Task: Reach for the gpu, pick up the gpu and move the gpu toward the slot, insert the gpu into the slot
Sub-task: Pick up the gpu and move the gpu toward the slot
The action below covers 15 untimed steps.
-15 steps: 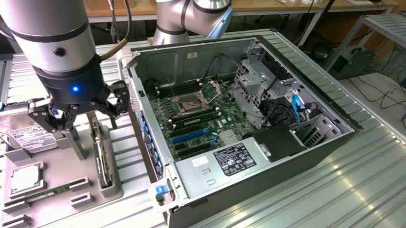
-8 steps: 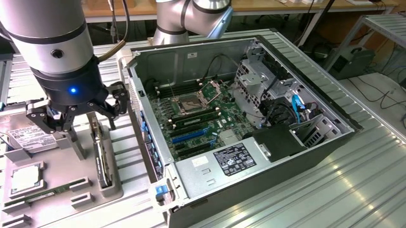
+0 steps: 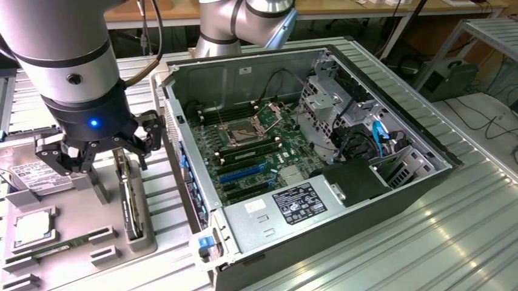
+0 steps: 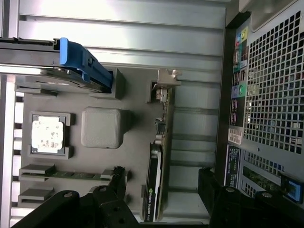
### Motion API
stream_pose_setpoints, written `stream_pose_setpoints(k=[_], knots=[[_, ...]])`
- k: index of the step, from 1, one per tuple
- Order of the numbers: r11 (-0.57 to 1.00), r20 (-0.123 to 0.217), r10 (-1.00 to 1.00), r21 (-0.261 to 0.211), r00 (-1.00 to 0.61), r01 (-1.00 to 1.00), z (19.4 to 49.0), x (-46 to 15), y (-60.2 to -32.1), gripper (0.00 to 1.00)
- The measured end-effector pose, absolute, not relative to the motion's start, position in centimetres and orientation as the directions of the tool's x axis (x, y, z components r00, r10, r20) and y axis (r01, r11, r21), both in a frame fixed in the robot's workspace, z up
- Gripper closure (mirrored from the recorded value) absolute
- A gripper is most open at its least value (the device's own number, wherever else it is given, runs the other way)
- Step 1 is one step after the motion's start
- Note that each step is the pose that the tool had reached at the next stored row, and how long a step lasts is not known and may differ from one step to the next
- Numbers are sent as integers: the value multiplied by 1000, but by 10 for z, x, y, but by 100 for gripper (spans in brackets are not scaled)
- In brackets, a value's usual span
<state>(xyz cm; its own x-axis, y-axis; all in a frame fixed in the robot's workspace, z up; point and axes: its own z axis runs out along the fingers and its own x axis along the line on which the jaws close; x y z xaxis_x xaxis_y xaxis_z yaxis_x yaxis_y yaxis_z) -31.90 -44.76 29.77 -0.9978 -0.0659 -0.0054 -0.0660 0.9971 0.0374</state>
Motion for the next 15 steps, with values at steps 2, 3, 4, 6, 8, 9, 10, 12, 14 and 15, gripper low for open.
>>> stream_pose_setpoints(k=[2, 3, 4, 6, 8, 9, 10, 12, 14, 15], knots=[[997, -5, -66, 37, -998, -66, 296, -319, -448, 28], [997, -5, -66, 37, -998, -66, 295, -319, -448, 28], [997, -5, -66, 37, -998, -66, 294, -319, -448, 28], [997, -5, -66, 37, -998, -66, 291, -319, -448, 28], [997, -6, -66, 38, -998, -66, 289, -319, -448, 28], [997, -6, -66, 37, -998, -66, 288, -319, -448, 28], [997, -5, -66, 37, -998, -66, 288, -320, -448, 28], [997, -5, -66, 37, -998, -66, 287, -321, -448, 28], [997, -6, -66, 38, -998, -66, 284, -322, -448, 28], [997, -6, -66, 38, -998, -66, 282, -322, -448, 28]])
